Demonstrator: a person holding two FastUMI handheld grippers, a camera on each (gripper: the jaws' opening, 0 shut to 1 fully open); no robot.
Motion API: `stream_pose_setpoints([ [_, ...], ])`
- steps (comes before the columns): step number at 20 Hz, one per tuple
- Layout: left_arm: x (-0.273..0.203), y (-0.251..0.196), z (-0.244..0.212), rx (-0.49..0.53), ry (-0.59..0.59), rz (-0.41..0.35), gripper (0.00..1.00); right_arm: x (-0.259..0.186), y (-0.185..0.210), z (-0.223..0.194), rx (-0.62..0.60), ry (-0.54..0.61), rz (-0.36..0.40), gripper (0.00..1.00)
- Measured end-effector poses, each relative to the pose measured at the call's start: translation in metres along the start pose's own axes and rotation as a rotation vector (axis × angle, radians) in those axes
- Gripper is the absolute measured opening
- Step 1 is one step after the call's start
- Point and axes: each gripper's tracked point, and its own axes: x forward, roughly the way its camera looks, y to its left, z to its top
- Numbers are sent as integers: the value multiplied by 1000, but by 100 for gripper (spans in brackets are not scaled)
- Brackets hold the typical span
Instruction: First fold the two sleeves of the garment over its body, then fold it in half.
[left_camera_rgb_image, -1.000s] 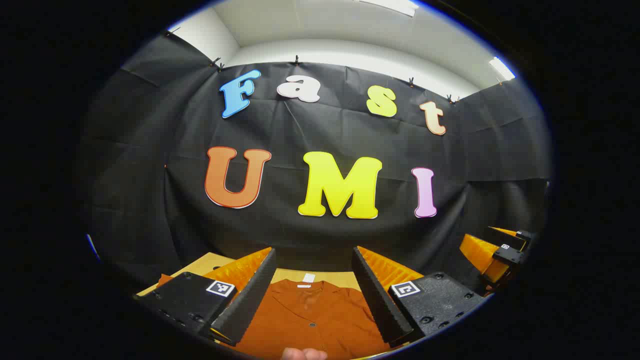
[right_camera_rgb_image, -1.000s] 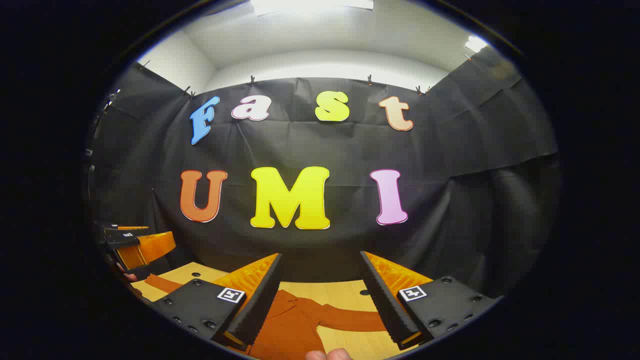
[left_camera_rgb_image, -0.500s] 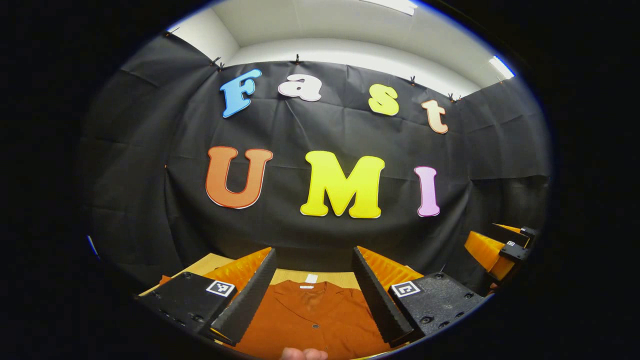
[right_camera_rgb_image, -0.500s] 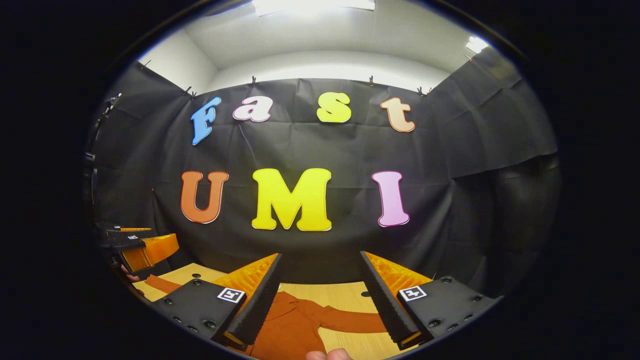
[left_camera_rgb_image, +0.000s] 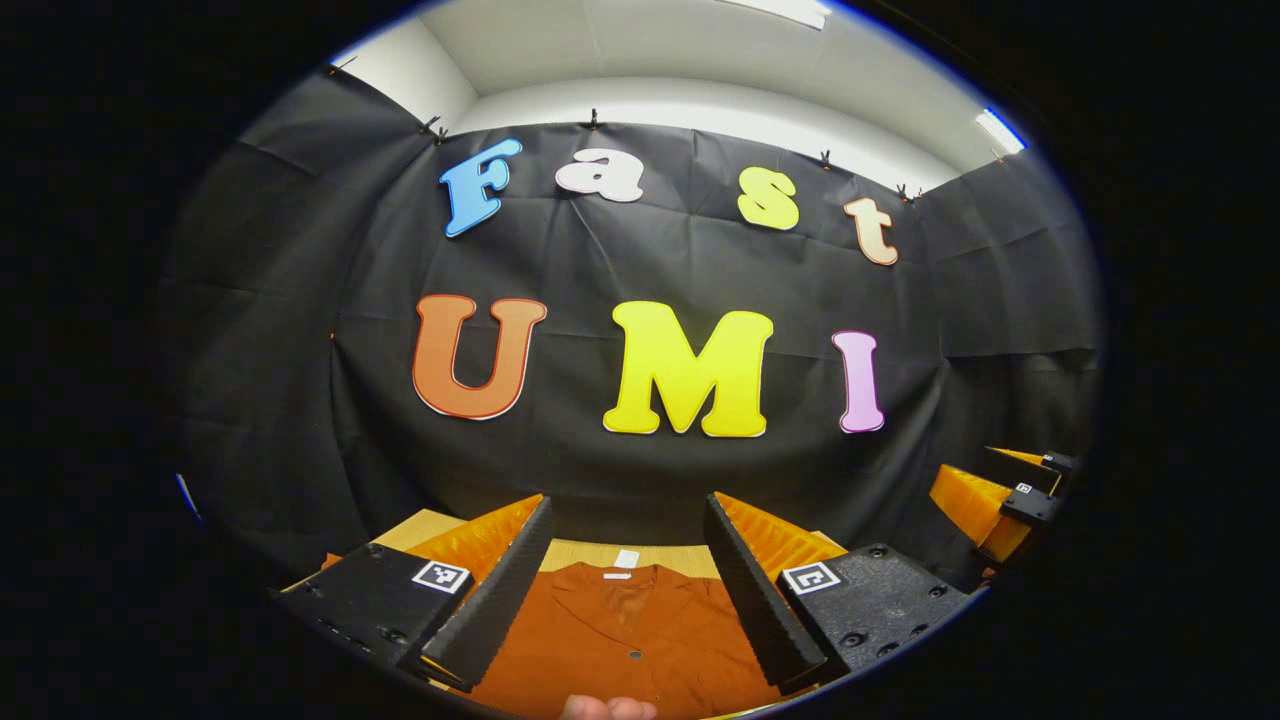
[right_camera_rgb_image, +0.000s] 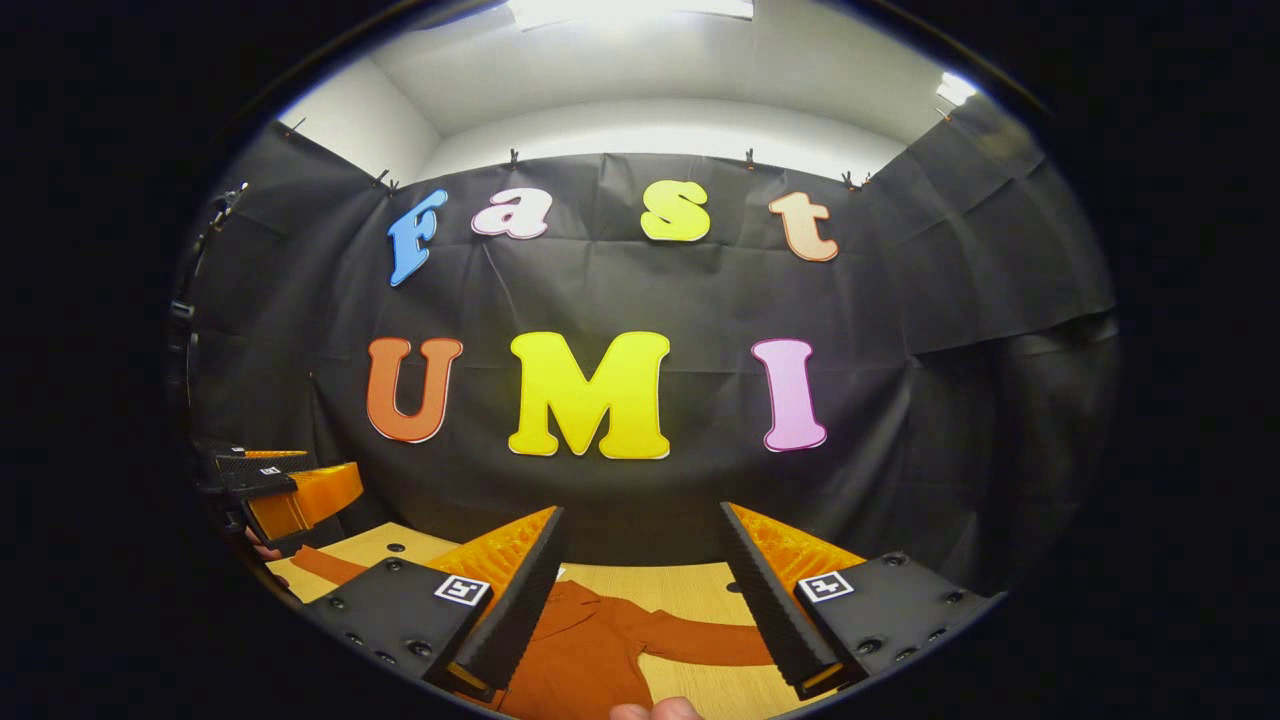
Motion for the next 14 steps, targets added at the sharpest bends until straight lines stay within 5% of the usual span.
stream_pose_setpoints([
  [14,-1,0,-4,-1,1,-2,98,0,-7,-6,19,18,-20,95],
])
